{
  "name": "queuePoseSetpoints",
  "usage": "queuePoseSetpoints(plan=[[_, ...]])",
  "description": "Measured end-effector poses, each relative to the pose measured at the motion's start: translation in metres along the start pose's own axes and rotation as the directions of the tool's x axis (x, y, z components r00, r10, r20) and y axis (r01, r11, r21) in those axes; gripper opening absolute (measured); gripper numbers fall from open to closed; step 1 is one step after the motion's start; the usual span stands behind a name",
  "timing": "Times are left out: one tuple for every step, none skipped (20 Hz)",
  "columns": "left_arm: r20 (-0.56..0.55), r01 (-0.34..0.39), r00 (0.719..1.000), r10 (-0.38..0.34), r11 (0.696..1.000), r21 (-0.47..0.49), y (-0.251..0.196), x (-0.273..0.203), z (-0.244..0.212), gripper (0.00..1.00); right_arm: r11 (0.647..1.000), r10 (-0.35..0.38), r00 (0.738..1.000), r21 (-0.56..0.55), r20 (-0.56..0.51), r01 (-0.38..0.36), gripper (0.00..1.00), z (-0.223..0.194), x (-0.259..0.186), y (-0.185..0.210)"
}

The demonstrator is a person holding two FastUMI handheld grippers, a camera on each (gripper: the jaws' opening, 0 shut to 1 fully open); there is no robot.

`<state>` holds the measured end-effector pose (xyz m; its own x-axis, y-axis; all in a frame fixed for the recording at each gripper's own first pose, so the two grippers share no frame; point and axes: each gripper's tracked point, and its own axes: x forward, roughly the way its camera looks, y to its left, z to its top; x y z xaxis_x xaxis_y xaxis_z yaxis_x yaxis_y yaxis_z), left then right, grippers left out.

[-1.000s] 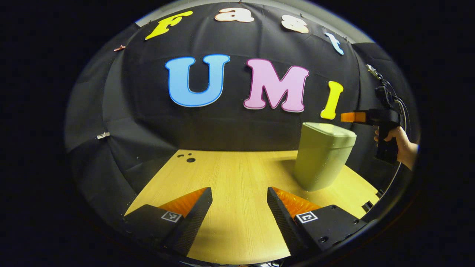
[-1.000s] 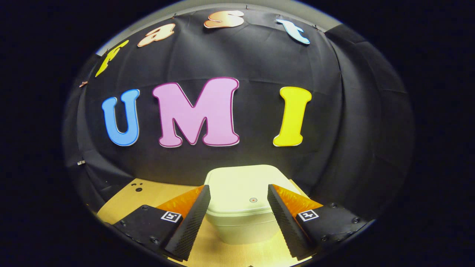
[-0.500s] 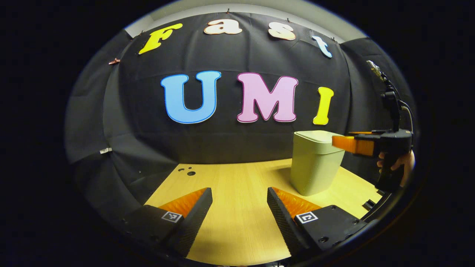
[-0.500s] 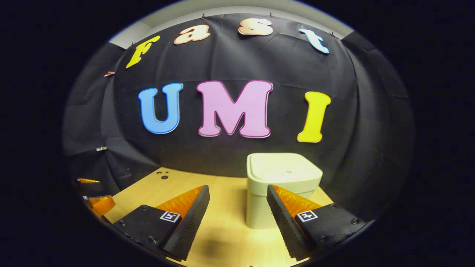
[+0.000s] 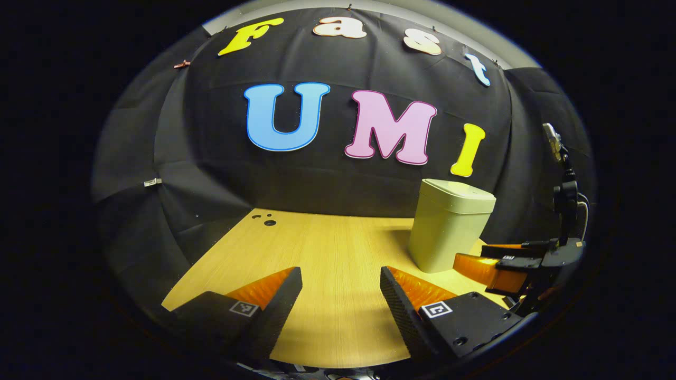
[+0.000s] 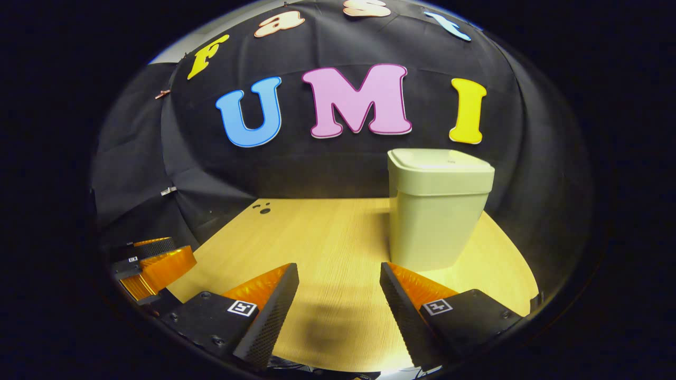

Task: Press the lid of the desktop garbage bin to open it, pick up the crumpled paper on the desktop and throw it into the bin, then pick up the pop can on the desktop and drop it into the bin, and finally close the garbage bin lid.

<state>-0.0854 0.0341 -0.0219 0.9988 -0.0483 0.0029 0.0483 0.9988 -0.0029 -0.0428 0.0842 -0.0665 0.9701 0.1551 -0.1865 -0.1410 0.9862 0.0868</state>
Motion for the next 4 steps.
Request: queuePoseSetpoints(plan=[[-0.003,0.001,1.0,-0.001,1.0,0.003,0.0,0.0,-0.003,0.96,1.0,0.002,1.0,-0.001,-0.017,-0.002,0.98,-0.006,-0.001,0.001],[-0.009,0.002,1.0,-0.002,1.0,0.009,-0.001,0.0,-0.004,0.99,1.0,0.006,1.0,0.001,-0.03,-0.006,0.98,-0.011,0.0,0.002],[-0.014,0.002,1.0,-0.002,1.0,0.016,0.0,0.001,-0.007,0.96,1.0,0.01,0.999,0.009,-0.045,-0.01,0.98,-0.016,-0.001,0.003],[-0.022,0.006,1.0,-0.005,1.0,0.018,-0.001,0.002,-0.009,0.96,1.0,0.016,0.998,0.019,-0.061,-0.015,0.98,-0.021,-0.001,0.004]])
